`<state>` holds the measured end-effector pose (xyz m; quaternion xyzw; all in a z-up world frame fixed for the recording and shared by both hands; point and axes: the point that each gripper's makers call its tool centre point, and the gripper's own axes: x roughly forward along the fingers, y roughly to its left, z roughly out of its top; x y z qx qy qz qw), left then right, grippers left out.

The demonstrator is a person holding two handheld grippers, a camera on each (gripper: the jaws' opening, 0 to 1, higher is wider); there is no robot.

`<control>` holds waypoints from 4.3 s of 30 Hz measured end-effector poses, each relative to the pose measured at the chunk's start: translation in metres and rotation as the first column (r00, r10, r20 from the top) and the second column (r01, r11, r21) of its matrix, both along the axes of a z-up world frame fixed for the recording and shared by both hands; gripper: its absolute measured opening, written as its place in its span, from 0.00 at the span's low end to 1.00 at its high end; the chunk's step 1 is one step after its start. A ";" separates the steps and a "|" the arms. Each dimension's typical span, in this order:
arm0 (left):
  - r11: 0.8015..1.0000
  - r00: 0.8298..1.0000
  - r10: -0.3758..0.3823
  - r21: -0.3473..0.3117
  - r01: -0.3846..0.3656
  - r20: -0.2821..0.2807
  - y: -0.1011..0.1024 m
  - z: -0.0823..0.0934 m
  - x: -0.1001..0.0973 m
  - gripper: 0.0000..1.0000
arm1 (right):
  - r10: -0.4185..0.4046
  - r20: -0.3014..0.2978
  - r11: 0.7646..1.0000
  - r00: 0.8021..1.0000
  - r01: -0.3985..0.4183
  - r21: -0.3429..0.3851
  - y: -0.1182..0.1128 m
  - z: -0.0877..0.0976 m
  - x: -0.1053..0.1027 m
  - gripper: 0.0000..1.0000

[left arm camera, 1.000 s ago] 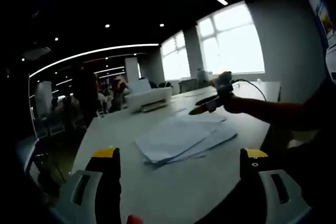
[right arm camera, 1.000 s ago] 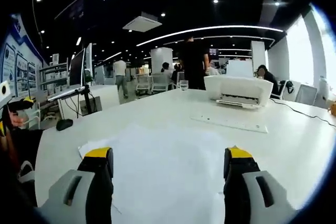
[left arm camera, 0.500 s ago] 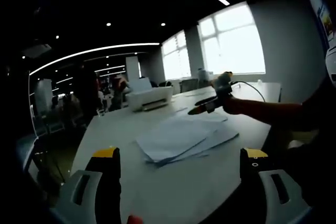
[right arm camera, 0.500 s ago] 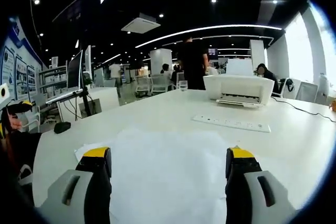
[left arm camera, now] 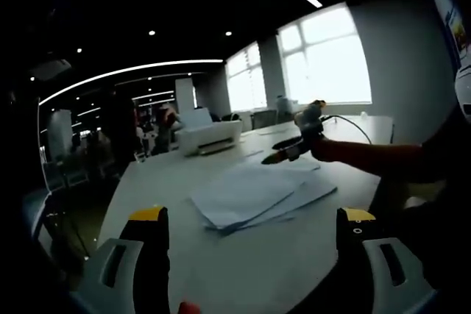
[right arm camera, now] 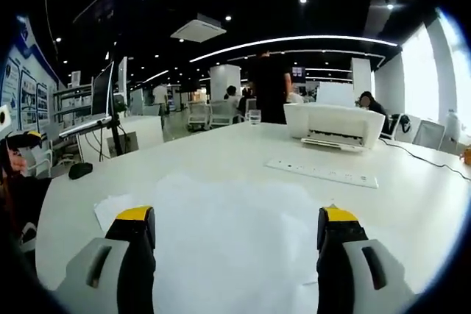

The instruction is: Organize the stack of printing papers by aligning and flattening the scattered papers on the table

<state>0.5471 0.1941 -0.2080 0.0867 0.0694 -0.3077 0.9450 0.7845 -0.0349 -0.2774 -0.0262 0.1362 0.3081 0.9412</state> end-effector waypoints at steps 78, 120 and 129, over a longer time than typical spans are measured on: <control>1.000 0.999 -0.023 -0.019 0.022 -0.036 -0.001 -0.021 0.034 0.97 | -0.019 -0.096 0.995 0.995 0.010 -0.098 0.001 -0.075 0.065 0.80; 0.999 0.999 -0.038 -0.040 0.037 -0.038 -0.005 -0.027 0.020 0.96 | 0.004 -0.065 0.997 0.998 -0.009 -0.081 0.004 -0.073 0.069 0.32; 0.999 0.999 -0.036 -0.028 0.035 -0.035 -0.005 -0.027 0.019 0.96 | 0.029 -0.004 0.990 1.000 -0.029 -0.139 0.011 -0.070 0.066 0.27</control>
